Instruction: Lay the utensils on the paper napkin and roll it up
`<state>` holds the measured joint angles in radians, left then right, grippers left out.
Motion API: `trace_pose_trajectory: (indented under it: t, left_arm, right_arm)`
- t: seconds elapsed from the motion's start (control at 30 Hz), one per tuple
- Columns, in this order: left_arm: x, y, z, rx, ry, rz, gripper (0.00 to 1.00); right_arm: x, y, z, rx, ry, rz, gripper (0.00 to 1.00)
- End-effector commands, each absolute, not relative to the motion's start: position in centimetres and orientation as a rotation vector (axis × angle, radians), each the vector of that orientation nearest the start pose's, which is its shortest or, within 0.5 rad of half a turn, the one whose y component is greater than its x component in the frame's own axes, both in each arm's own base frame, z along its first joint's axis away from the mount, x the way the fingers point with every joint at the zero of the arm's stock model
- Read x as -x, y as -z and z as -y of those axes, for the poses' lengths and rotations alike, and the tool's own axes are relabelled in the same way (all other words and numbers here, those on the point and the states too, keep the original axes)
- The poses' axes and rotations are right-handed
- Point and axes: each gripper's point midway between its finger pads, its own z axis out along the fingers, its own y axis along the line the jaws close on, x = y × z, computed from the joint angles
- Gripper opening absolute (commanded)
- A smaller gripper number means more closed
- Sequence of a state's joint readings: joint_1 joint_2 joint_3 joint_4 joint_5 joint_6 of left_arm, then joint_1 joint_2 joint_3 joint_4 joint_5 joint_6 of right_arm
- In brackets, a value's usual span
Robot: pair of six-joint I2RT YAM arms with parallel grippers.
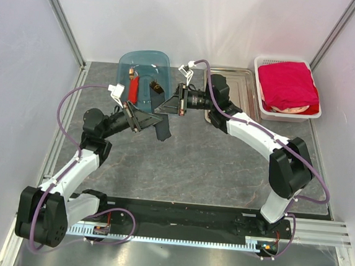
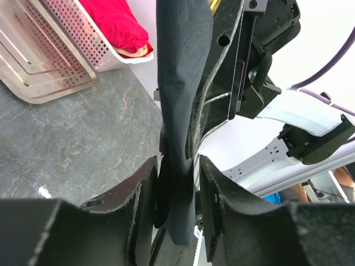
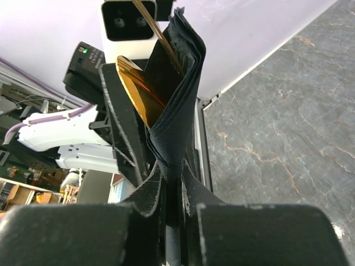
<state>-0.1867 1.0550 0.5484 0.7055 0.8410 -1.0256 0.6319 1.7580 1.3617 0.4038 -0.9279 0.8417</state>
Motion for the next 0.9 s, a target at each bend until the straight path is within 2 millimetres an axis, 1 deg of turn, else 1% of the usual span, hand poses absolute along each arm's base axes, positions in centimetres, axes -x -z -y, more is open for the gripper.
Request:
trace_pose_trajectory:
  t: [0.0, 0.1, 0.2, 0.23, 0.4, 0.5, 0.53, 0.6, 0.63, 0.67, 0.7, 0.73, 0.8, 0.83, 0.87]
  left_arm:
    - [-26.9, -30.4, 20.5, -0.138, 1.507, -1.594, 0.45]
    - [-27.1, -30.6, 20.6, -0.133, 1.504, -1.595, 0.43]
    - [-27.1, -30.5, 20.6, -0.13, 1.503, -1.6, 0.36]
    - [-27.2, -30.5, 20.6, -0.125, 1.5, -1.601, 0.31]
    - [-27.3, -30.3, 20.5, -0.117, 1.485, -1.607, 0.23]
    - [-27.6, -30.1, 20.4, -0.115, 1.469, -1.618, 0.08]
    - [-27.6, -30.1, 20.4, -0.116, 1.465, -1.622, 0.02]
    - [-27.9, -29.8, 20.4, -0.124, 1.445, -1.639, 0.02]
    - [-28.1, -30.0, 20.5, -0.131, 1.44, -1.646, 0.02]
    - [-28.2, -29.8, 20.5, -0.131, 1.434, -1.66, 0.02]
    - [-28.3, -29.8, 20.4, -0.147, 1.415, -1.659, 0.02]
    - [-28.6, -30.2, 20.5, -0.156, 1.409, -1.66, 0.02]
    - [-28.8, -29.9, 20.6, -0.168, 1.398, -1.694, 0.02]
    - [-29.1, -30.6, 20.6, -0.181, 1.39, -1.687, 0.02]
    - [-29.5, -30.1, 20.6, -0.169, 1.385, -1.726, 0.02]
  right_arm:
    - [-29.0, -31.4, -40.6, 0.714, -1.74, -1.74, 0.0]
    - [-29.2, -31.4, -40.8, 0.708, -1.733, -1.742, 0.0]
    - [-29.4, -31.4, -40.9, 0.7, -1.725, -1.751, 0.0]
    - [-29.4, -31.3, -40.9, 0.696, -1.723, -1.753, 0.0]
    - [-29.4, -31.6, -41.0, 0.689, -1.738, -1.748, 0.0]
    - [-29.3, -31.6, -40.9, 0.694, -1.744, -1.747, 0.0]
    - [-29.2, -31.6, -41.0, 0.694, -1.748, -1.75, 0.01]
    - [-29.3, -31.4, -41.0, 0.689, -1.747, -1.762, 0.11]
    - [-29.3, -31.3, -41.0, 0.689, -1.744, -1.766, 0.21]
    - [-29.3, -31.3, -41.0, 0.69, -1.742, -1.768, 0.25]
    - [-29.5, -31.3, -41.0, 0.684, -1.736, -1.773, 0.32]
    - [-29.7, -31.3, -40.8, 0.678, -1.728, -1.777, 0.46]
    - [-30.4, -31.5, -40.7, 0.667, -1.701, -1.776, 0.59]
    - [-31.1, -31.4, -40.3, 0.643, -1.686, -1.79, 0.71]
    - [-31.6, -31.8, -40.1, 0.632, -1.676, -1.784, 0.77]
